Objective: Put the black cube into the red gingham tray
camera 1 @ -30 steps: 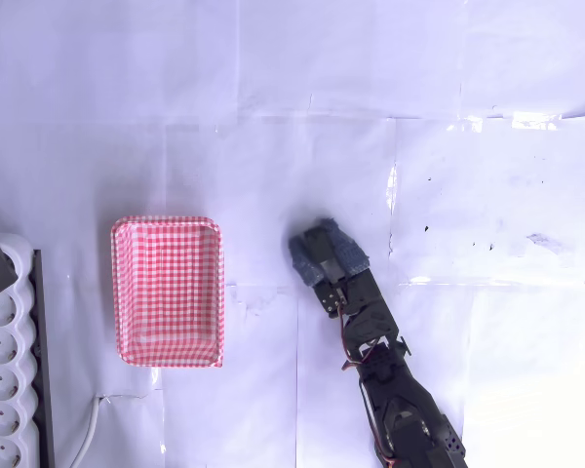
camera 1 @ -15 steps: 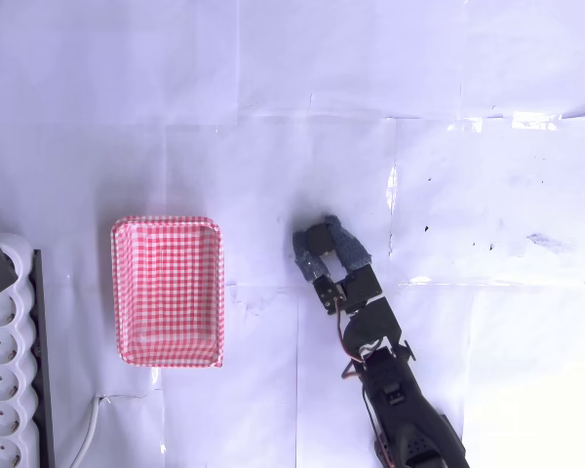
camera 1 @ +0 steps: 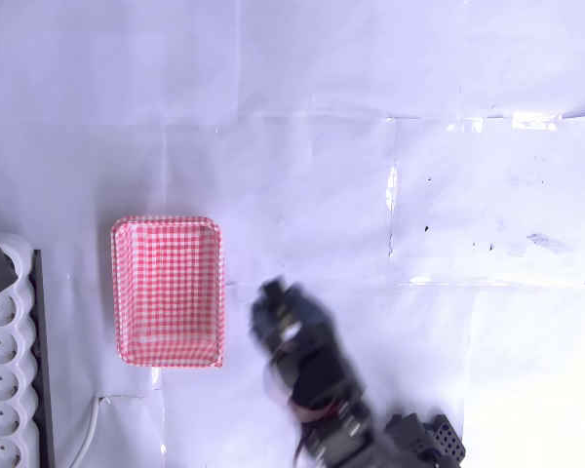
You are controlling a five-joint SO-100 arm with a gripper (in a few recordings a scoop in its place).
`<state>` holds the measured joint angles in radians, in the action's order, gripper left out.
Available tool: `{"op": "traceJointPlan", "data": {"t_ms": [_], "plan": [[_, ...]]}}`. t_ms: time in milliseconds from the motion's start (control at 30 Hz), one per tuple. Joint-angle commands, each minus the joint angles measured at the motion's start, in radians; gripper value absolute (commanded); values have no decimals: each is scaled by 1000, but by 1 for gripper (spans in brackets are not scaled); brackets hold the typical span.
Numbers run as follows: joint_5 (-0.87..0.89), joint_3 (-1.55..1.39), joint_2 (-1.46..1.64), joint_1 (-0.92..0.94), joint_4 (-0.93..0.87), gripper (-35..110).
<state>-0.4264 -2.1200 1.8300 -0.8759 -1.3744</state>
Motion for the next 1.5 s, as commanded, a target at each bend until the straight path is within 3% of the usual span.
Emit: {"op": "traceJointPlan", "data": {"t_ms": [0,333,733,900,1267,1467], "plan": [[-64,-646,175,-118,-66,0],[-12,-770,518,-184,101,0],[-12,-729,675,-140,232,5],[18,-686,660,-126,241,28],[23,-666,554,-126,202,38],[-26,-558,147,-133,163,38]]}}
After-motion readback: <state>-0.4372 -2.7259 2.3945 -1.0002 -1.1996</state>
